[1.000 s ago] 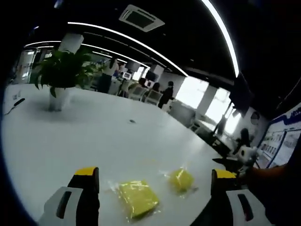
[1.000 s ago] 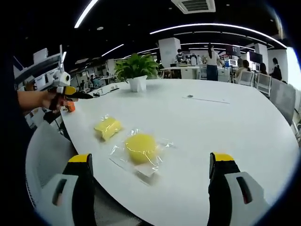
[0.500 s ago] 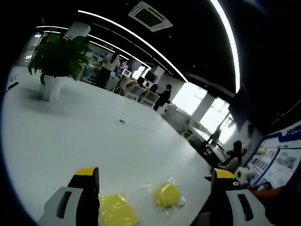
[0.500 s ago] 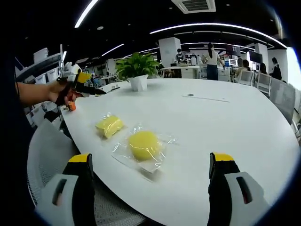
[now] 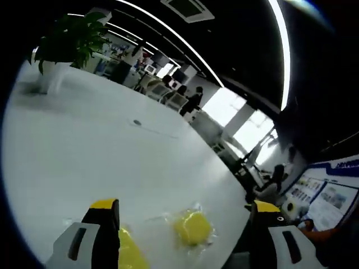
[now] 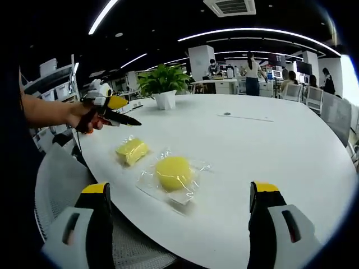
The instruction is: Compare the silicone blocks by pressing each to a similar depth, holding the contact briefly, and releasing to observe deformation and rebound differences across the visible hardness samples.
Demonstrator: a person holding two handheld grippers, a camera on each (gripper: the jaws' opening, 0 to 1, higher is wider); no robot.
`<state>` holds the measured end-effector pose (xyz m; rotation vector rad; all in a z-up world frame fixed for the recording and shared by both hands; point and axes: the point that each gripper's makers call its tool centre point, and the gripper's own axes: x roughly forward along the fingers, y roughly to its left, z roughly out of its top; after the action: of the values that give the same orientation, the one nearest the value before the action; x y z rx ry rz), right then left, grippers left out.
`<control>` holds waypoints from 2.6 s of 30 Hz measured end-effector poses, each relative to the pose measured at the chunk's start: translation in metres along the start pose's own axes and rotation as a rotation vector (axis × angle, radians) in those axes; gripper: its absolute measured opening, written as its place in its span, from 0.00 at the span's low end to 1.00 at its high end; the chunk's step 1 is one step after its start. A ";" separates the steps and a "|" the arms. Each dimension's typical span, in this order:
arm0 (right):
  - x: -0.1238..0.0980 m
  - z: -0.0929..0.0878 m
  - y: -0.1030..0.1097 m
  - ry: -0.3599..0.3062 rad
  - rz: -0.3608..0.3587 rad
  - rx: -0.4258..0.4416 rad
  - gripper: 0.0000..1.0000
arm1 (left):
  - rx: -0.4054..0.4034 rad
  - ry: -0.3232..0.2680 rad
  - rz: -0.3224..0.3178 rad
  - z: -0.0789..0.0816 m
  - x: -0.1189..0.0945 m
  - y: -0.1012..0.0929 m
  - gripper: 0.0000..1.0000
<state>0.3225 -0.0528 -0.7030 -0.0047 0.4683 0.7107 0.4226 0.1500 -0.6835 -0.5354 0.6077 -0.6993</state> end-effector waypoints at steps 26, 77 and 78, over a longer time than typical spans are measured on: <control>0.004 -0.006 0.008 0.011 0.023 0.018 0.96 | -0.259 0.185 0.078 -0.049 0.060 0.025 0.79; 0.001 -0.016 0.006 0.030 0.020 0.050 0.96 | -0.322 0.295 0.115 -0.084 0.098 0.029 0.00; 0.001 -0.016 0.005 0.030 0.019 0.050 0.96 | -0.312 0.291 0.110 -0.083 0.098 0.027 0.00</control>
<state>0.3134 -0.0507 -0.7167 0.0363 0.5149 0.7185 0.4384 0.0764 -0.7914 -0.6884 1.0217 -0.5849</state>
